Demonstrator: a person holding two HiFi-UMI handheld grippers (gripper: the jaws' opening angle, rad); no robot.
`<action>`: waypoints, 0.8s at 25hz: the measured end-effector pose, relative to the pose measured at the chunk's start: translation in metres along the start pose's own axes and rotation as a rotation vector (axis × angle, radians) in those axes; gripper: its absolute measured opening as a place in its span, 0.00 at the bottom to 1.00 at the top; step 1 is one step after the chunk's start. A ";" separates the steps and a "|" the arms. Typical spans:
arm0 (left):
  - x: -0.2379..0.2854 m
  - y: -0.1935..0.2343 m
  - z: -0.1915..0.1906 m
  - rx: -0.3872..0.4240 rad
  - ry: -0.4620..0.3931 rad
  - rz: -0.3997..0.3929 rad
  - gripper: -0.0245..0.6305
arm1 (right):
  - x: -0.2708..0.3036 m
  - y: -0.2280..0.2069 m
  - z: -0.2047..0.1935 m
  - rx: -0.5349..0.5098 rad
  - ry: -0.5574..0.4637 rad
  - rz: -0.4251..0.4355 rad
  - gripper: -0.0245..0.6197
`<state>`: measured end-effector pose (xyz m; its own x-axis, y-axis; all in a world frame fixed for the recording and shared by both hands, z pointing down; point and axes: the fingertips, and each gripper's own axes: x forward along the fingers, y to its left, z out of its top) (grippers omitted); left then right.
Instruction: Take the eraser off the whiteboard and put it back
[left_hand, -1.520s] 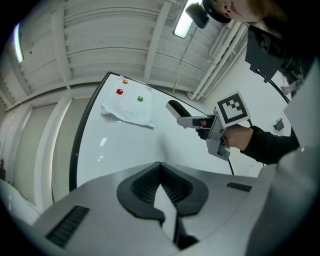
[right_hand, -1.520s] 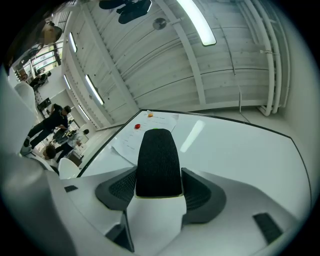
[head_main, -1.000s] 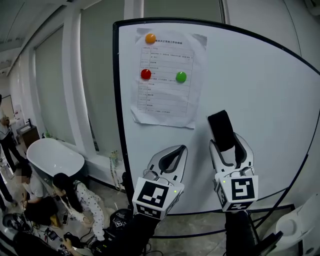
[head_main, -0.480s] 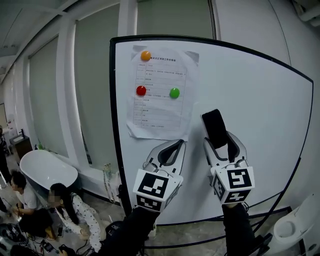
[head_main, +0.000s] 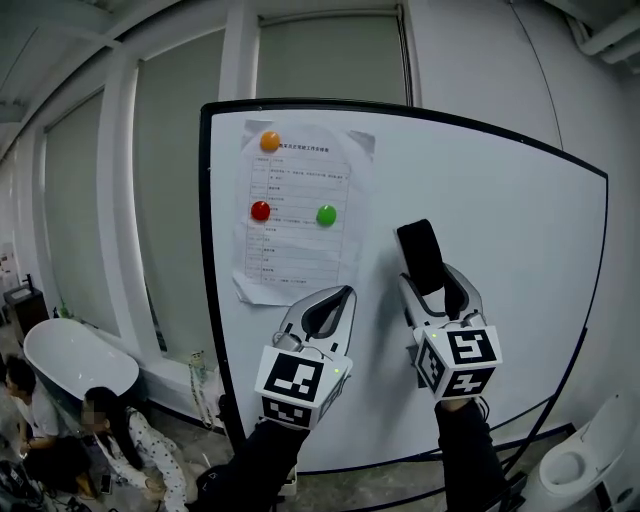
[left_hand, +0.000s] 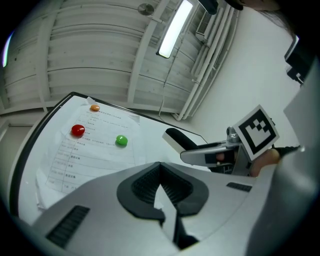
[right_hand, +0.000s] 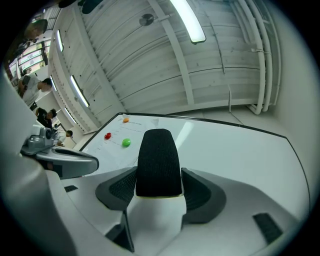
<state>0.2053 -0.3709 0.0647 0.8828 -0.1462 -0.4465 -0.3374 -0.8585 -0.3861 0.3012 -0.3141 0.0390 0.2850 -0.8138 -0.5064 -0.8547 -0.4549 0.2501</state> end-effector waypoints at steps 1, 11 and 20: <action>0.002 0.001 0.001 0.004 -0.003 0.005 0.05 | 0.005 -0.004 0.005 0.004 -0.011 0.000 0.47; 0.018 0.012 0.010 0.062 -0.016 0.060 0.05 | 0.054 -0.031 0.045 0.039 -0.082 0.036 0.47; 0.040 0.019 0.035 0.109 -0.064 0.077 0.05 | 0.088 -0.045 0.081 0.016 -0.115 0.023 0.47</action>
<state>0.2230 -0.3755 0.0117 0.8311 -0.1750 -0.5279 -0.4403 -0.7870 -0.4322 0.3292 -0.3359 -0.0838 0.2141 -0.7770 -0.5920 -0.8677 -0.4296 0.2500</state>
